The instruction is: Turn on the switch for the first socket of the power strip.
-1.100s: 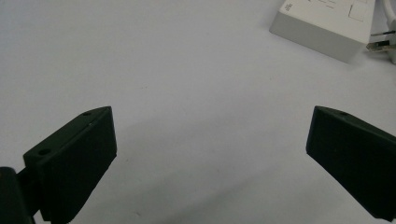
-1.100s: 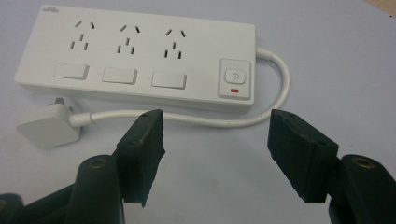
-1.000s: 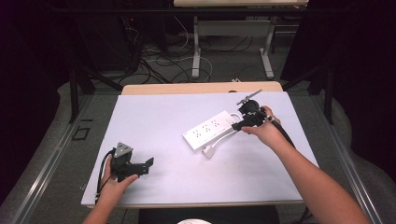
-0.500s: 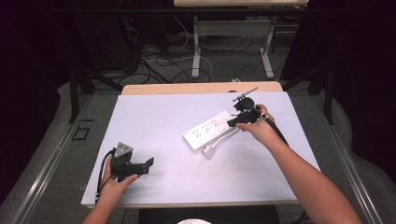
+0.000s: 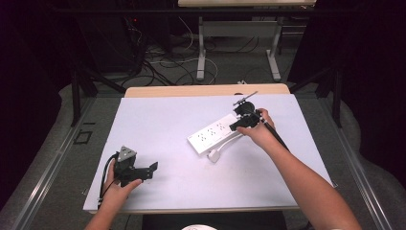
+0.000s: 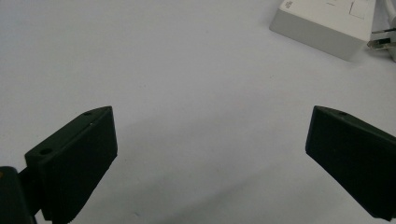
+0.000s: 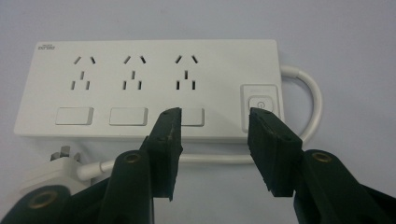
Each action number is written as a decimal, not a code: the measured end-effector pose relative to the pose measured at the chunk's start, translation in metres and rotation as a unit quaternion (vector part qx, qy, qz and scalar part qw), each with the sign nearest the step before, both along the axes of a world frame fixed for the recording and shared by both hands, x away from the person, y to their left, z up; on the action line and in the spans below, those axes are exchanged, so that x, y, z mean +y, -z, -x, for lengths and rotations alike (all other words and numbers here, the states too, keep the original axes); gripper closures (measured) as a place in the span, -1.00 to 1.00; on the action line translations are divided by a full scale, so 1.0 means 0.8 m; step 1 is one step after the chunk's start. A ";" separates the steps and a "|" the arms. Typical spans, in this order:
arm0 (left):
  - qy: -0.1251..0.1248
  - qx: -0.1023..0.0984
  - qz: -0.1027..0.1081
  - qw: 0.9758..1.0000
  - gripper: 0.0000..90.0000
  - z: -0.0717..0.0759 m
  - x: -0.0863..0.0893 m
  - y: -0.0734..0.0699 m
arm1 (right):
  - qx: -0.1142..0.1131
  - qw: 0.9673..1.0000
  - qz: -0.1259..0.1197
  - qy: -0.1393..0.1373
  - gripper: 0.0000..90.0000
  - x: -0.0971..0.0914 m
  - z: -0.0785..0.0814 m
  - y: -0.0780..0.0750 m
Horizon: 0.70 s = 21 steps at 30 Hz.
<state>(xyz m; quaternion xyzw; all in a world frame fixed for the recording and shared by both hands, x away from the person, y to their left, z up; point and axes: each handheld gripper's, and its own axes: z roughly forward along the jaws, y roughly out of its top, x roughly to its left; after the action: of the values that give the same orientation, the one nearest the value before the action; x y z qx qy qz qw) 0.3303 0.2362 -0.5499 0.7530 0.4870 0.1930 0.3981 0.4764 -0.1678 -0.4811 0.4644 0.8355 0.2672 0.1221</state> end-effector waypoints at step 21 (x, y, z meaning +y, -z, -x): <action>0.001 -0.001 -0.003 1.000 -0.93 0.000 0.000 0.000 | 0.018 1.000 -0.014 0.005 0.73 0.011 -0.020 0.021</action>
<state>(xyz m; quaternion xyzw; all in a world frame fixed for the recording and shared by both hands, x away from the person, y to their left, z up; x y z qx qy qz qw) 0.3304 0.2364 -0.5502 0.7545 0.4856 0.1951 0.3962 0.4927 -0.1590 -0.4979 0.4746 0.8317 0.2695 0.1020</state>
